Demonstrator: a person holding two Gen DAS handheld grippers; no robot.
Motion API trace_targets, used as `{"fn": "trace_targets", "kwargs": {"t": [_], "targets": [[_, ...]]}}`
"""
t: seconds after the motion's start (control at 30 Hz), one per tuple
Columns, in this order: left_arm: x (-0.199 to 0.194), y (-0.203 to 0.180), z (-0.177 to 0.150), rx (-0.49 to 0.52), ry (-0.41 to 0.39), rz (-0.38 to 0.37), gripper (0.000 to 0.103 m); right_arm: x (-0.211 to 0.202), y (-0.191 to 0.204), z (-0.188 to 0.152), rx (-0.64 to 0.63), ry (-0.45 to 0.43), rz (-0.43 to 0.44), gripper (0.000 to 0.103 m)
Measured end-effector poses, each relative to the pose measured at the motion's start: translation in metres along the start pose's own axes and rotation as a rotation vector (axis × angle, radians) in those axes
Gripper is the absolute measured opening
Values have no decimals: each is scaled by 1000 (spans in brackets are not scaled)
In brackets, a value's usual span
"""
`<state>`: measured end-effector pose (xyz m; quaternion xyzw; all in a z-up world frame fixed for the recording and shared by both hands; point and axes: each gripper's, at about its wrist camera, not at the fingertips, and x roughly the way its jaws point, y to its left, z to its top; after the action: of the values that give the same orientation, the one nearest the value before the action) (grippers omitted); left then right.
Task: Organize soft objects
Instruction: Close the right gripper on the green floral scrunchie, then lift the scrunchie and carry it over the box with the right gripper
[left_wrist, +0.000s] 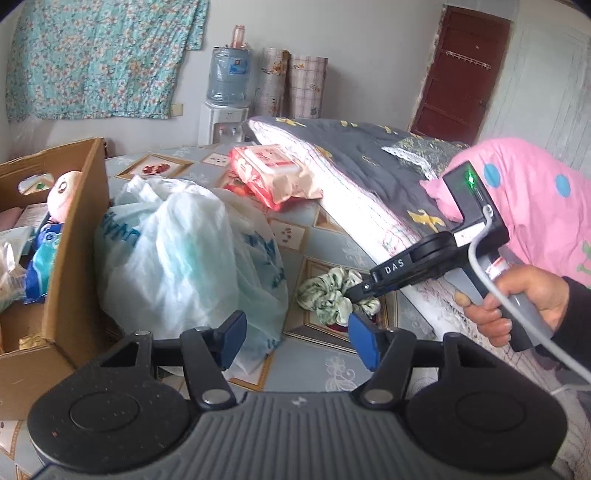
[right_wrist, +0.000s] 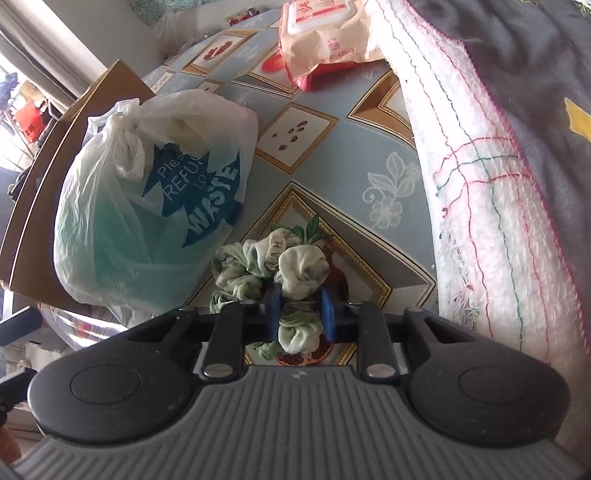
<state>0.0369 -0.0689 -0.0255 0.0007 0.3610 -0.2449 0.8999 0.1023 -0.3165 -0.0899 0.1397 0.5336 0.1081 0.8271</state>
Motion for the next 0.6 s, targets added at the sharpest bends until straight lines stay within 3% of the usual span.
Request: {"fn": "trace_targets", "kwargs": {"t": [0.23,0.4,0.6], "targets": [[40,-24,-8,94,61,-40,68,-19,-7,-7,74,-26,110,12],[61,-33,-10,98,85,-56,68,-44,-2,-16,77,-72,165,12],[59,-47,-5,100,52,-76,67,-75,18,-21,25,-104,205,12]]}}
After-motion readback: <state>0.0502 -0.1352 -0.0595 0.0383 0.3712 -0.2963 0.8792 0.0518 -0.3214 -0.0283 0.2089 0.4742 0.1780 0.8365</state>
